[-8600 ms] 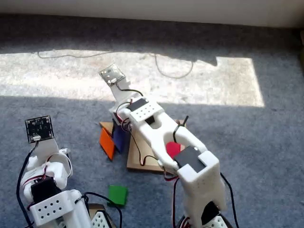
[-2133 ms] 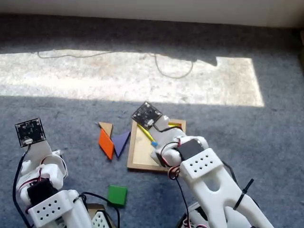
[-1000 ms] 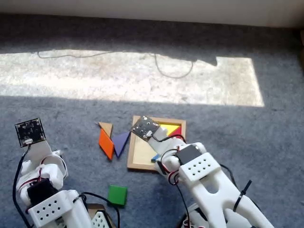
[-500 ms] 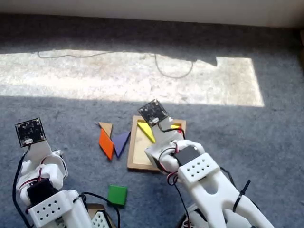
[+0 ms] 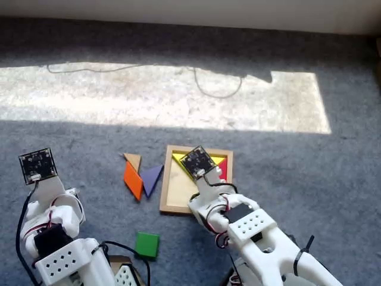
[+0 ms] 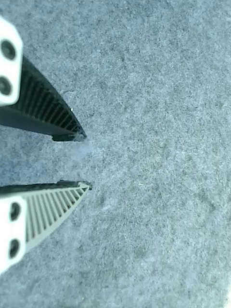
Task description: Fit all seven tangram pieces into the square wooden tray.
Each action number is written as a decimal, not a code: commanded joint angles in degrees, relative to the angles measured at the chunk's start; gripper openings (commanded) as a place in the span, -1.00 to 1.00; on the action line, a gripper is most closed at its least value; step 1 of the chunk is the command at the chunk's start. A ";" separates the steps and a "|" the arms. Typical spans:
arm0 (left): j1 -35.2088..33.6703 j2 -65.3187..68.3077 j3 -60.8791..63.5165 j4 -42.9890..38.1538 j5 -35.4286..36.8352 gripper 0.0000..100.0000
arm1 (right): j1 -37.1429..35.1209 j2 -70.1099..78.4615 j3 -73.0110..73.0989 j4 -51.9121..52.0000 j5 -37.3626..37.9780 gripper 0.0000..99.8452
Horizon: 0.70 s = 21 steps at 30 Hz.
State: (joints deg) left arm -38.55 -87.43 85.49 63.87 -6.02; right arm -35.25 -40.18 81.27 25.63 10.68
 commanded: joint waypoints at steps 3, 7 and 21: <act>-0.40 -0.48 -0.57 -0.09 -0.53 -0.71 | 4.18 -2.07 -7.08 12.62 1.14 -0.99; -0.40 -0.48 -0.66 -0.09 -0.53 -0.71 | 3.91 -8.04 -14.37 22.29 1.05 -0.99; -0.40 0.04 -5.05 0.35 -1.32 -0.70 | -1.71 -18.68 -25.71 39.08 -20.84 -0.99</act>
State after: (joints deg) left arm -38.55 -87.43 85.49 63.87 -6.02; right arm -36.31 -57.14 59.03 63.78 -4.97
